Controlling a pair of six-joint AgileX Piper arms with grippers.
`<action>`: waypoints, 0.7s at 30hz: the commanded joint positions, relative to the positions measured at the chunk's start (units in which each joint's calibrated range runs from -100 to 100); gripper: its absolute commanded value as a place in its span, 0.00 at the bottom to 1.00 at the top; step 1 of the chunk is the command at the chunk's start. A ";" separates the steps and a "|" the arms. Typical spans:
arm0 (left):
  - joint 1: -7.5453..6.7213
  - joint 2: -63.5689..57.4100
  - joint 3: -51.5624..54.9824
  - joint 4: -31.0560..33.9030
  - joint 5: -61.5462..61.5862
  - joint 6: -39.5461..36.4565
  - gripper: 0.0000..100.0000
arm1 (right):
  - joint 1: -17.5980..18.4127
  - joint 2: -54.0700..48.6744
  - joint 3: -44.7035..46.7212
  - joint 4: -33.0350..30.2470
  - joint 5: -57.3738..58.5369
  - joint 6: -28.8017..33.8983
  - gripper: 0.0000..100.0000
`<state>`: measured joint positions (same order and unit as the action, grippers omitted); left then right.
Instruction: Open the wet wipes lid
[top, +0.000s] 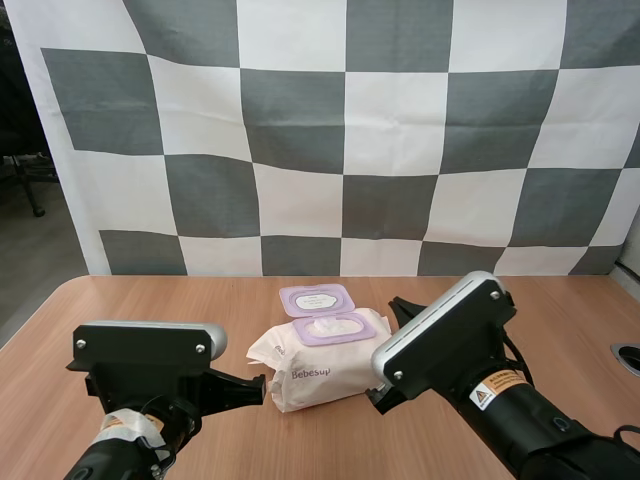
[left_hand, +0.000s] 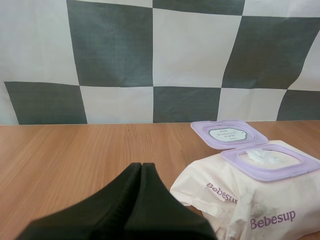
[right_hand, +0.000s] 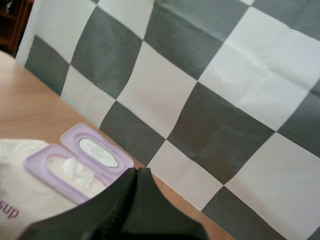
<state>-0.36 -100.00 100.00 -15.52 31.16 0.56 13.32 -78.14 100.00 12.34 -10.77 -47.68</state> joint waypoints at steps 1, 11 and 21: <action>-0.05 0.00 0.00 0.45 -0.04 -0.36 0.00 | -4.27 -3.45 0.00 0.18 0.88 13.57 0.00; -0.05 0.00 0.00 9.91 -0.47 -11.82 0.00 | -11.26 -19.46 0.00 0.18 21.10 13.78 0.00; -0.05 0.00 0.00 9.88 -0.47 -11.62 0.00 | -11.30 -21.44 0.00 0.55 26.33 13.78 0.00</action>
<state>-0.36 -100.00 100.00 -5.72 30.71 -11.10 2.06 -99.54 100.00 12.46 15.89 -33.87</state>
